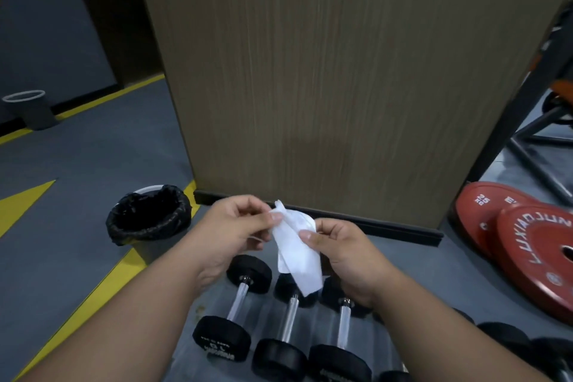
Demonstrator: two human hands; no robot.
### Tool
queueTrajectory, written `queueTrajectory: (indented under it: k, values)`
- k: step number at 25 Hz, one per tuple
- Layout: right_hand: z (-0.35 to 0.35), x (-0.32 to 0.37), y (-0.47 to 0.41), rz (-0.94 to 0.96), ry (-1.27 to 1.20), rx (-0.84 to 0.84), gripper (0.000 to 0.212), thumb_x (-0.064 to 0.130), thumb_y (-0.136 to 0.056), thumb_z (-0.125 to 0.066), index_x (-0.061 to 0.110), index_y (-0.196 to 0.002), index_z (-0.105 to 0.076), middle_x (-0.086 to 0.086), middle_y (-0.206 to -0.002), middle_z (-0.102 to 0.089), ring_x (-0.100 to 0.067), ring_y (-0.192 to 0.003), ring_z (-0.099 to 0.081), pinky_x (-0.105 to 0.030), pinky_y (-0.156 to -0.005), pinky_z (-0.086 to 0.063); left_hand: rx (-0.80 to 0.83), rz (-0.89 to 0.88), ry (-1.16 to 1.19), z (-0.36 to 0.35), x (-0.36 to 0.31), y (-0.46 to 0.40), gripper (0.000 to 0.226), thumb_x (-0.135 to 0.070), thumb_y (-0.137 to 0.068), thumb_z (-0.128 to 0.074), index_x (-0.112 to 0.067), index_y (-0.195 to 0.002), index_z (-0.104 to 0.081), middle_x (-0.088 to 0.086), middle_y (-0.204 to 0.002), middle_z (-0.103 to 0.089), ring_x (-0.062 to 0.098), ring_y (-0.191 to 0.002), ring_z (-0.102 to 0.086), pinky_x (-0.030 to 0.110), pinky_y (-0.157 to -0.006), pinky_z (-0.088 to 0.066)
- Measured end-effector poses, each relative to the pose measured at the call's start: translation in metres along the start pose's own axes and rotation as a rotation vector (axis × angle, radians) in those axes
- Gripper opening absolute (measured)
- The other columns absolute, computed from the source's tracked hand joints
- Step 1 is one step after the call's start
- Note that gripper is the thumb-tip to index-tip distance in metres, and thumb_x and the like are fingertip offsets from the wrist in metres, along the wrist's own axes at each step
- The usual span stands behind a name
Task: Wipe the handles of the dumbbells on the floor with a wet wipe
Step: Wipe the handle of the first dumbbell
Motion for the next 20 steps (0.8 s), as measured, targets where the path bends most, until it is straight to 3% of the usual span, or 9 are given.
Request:
queueTrajectory:
  k: [3, 6, 9, 11, 12, 14, 16, 18, 20]
  values:
    - [-0.002, -0.007, 0.0, -0.025, -0.104, 0.011, 0.019, 0.014, -0.098, -0.062, -0.001, -0.107, -0.067, -0.018, -0.099, -0.072, -0.026, -0.082, -0.069, -0.037, -0.072, -0.055, 0.09, -0.049, 0.216, -0.016, -0.009, -0.016, 0.016, -0.015, -0.089, -0.064, -0.012, -0.075, -0.057, 0.006, -0.075, -0.064, 0.018, -0.07, -0.058, 0.033, -0.07, -0.044]
    - [0.004, -0.007, 0.001, -0.008, -0.206, -0.02, 0.031, 0.019, -0.093, -0.066, -0.005, -0.113, -0.063, -0.019, -0.103, -0.068, -0.029, -0.09, -0.064, -0.042, -0.082, -0.053, 0.106, -0.052, 0.37, -0.03, -0.011, -0.026, 0.02, -0.014, -0.093, -0.059, -0.013, -0.073, -0.055, 0.01, -0.08, -0.058, 0.022, -0.079, -0.058, 0.036, -0.077, -0.046]
    - [0.007, 0.001, -0.002, 0.047, -0.214, -0.005, 0.033, 0.013, -0.095, -0.064, -0.008, -0.121, -0.063, -0.024, -0.108, -0.069, -0.032, -0.093, -0.064, -0.043, -0.087, -0.054, -0.016, -0.076, 0.295, -0.029, -0.008, -0.034, 0.017, -0.02, -0.095, -0.061, -0.012, -0.08, -0.056, 0.013, -0.086, -0.062, 0.024, -0.08, -0.06, 0.036, -0.073, -0.05]
    - [0.004, 0.002, -0.003, 0.062, -0.167, 0.024, 0.027, 0.009, -0.098, -0.06, -0.007, -0.12, -0.065, -0.024, -0.109, -0.071, -0.028, -0.089, -0.068, -0.04, -0.083, -0.057, -0.182, -0.09, 0.163, -0.016, -0.005, -0.034, 0.017, -0.026, -0.093, -0.064, -0.013, -0.083, -0.058, 0.009, -0.089, -0.066, 0.02, -0.077, -0.062, 0.033, -0.067, -0.05]
    - [0.002, 0.0, -0.003, 0.049, -0.153, 0.055, 0.025, 0.007, -0.099, -0.058, -0.008, -0.118, -0.066, -0.023, -0.106, -0.072, -0.026, -0.086, -0.069, -0.037, -0.08, -0.059, -0.181, -0.056, 0.114, -0.016, 0.0, -0.034, 0.017, -0.031, -0.091, -0.067, -0.015, -0.09, -0.061, 0.007, -0.093, -0.068, 0.019, -0.078, -0.064, 0.032, -0.068, -0.05]
    - [-0.005, -0.005, -0.001, -0.022, -0.164, 0.177, 0.024, 0.005, -0.098, -0.06, -0.01, -0.116, -0.066, -0.024, -0.1, -0.07, -0.027, -0.08, -0.068, -0.035, -0.073, -0.057, 0.062, 0.132, 0.057, -0.039, 0.022, -0.028, 0.035, -0.04, -0.084, -0.071, -0.02, -0.112, -0.064, 0.006, -0.102, -0.069, 0.019, -0.083, -0.067, 0.032, -0.071, -0.052]
    - [-0.011, -0.009, 0.005, -0.092, -0.136, 0.322, 0.031, 0.006, -0.092, -0.065, -0.011, -0.118, -0.065, -0.03, -0.105, -0.066, -0.034, -0.087, -0.064, -0.04, -0.078, -0.053, 0.316, 0.29, 0.035, -0.057, 0.04, -0.011, 0.05, -0.033, -0.079, -0.078, -0.013, -0.122, -0.064, 0.011, -0.102, -0.07, 0.022, -0.086, -0.068, 0.033, -0.071, -0.054]
    - [-0.003, -0.014, 0.006, -0.148, -0.039, 0.331, 0.031, 0.009, -0.087, -0.068, -0.011, -0.111, -0.068, -0.028, -0.097, -0.067, -0.032, -0.08, -0.064, -0.038, -0.074, -0.052, 0.401, 0.275, -0.014, -0.049, 0.044, -0.006, 0.042, -0.019, -0.075, -0.082, -0.006, -0.113, -0.07, 0.019, -0.105, -0.07, 0.025, -0.088, -0.067, 0.033, -0.071, -0.055]
    - [0.014, -0.02, 0.003, -0.17, 0.159, 0.209, 0.022, 0.014, -0.083, -0.074, -0.004, -0.095, -0.072, -0.02, -0.08, -0.067, -0.024, -0.064, -0.062, -0.03, -0.06, -0.05, 0.365, 0.233, -0.067, -0.032, 0.046, -0.007, 0.021, -0.012, -0.076, -0.082, -0.006, -0.094, -0.075, 0.02, -0.09, -0.069, 0.023, -0.076, -0.064, 0.03, -0.061, -0.052]
Point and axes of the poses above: each hand's wrist, its own y-axis away from the middle knuckle, its own z-axis out of the back of the hand, x = y × z, the point moved 10 cm from there along -y, towards the middle knuckle
